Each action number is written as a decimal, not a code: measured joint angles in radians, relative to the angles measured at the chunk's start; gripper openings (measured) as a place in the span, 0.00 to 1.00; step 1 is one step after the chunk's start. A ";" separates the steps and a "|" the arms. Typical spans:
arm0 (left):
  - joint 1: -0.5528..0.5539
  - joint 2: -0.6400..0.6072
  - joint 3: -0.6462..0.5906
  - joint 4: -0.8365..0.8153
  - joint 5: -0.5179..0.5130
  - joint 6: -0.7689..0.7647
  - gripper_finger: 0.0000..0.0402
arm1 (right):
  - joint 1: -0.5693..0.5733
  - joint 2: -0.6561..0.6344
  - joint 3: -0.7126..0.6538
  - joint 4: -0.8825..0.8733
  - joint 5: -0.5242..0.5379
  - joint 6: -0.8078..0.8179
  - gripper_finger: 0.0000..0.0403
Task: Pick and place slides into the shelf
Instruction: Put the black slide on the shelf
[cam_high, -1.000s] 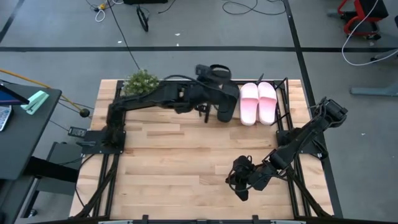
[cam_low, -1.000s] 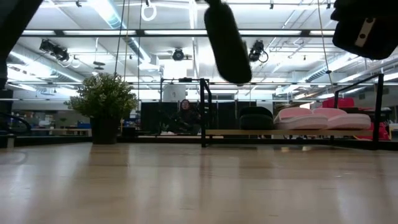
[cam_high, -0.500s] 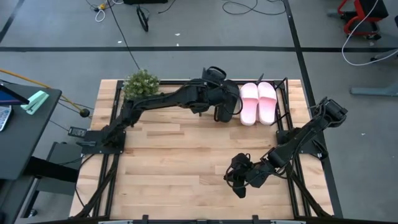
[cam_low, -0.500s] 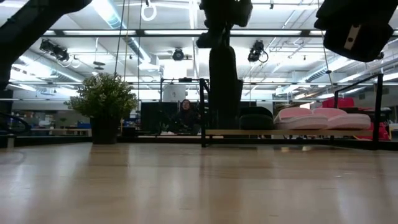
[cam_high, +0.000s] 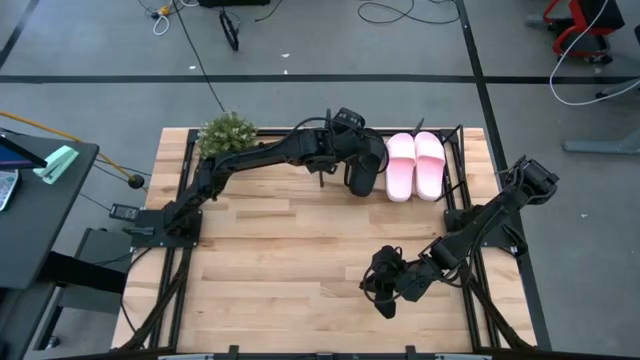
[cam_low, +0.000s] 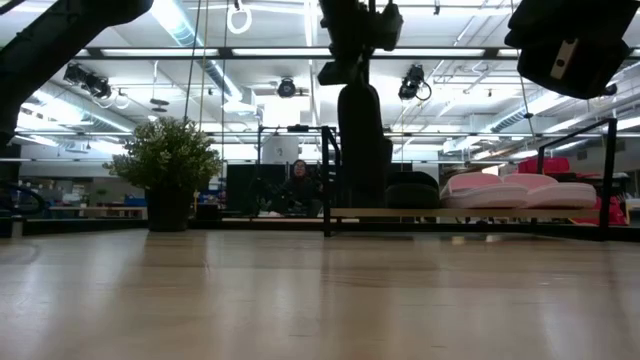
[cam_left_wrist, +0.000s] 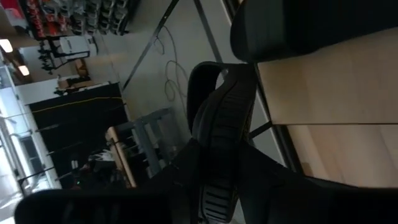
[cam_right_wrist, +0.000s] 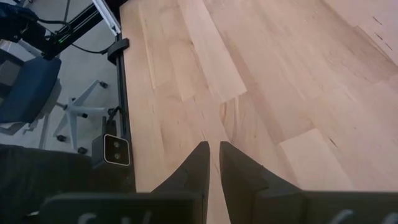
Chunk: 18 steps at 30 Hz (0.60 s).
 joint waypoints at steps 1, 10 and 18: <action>0.000 0.000 0.000 0.000 0.010 0.000 0.19 | 0.000 0.000 0.000 0.000 0.000 0.000 0.11; 0.001 -0.001 -0.089 -0.041 0.070 -0.019 0.19 | 0.000 0.000 0.000 0.000 0.000 -0.009 0.11; -0.021 0.000 -0.330 0.042 0.036 0.008 0.19 | 0.000 0.000 0.000 0.003 -0.001 -0.009 0.11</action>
